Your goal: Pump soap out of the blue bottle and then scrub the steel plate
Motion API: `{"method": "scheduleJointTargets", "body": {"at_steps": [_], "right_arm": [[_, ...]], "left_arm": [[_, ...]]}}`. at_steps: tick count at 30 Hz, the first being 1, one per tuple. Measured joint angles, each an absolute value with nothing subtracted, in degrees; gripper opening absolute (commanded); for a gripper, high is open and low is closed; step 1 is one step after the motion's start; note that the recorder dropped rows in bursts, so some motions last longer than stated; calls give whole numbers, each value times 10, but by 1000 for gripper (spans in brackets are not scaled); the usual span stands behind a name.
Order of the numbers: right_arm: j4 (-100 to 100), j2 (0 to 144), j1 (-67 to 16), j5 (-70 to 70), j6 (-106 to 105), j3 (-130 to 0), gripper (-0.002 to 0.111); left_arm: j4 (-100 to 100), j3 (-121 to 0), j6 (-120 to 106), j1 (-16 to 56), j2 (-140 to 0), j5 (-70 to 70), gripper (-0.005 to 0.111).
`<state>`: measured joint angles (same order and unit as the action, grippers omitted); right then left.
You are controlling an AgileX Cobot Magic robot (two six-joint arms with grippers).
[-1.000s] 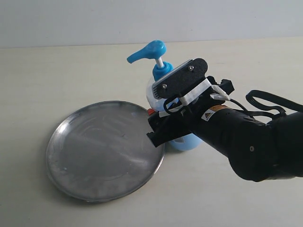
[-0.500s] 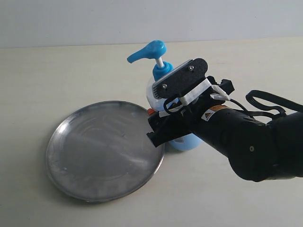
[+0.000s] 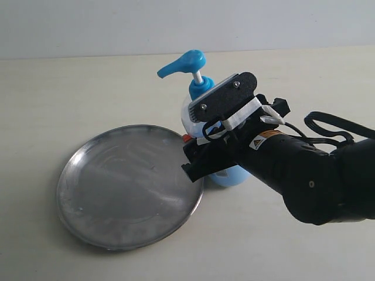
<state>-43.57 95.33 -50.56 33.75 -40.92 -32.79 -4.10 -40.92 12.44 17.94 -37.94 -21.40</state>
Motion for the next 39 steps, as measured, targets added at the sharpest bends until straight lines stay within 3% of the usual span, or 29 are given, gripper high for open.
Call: {"method": "scheduleJointTargets", "body": {"at_steps": [11, 15, 20, 28, 39], "right_arm": [[-436, 953, -506, 338, -409, -328, 0], [-436, 953, -506, 338, -409, -328, 0], [-436, 953, -506, 338, -409, -328, 0], [-436, 953, -506, 338, -409, -328, 0], [-436, 953, -506, 338, -409, -328, 0]], "left_arm": [[-41, -409, 124, 179, -451, -214, 29], [-41, -409, 102, 183, -479, -214, 24], [-41, -409, 69, 219, -507, -213, 0], [-41, -432, 40, 292, -568, -211, 0], [-41, -572, 8, 357, -665, -290, 0]]}}
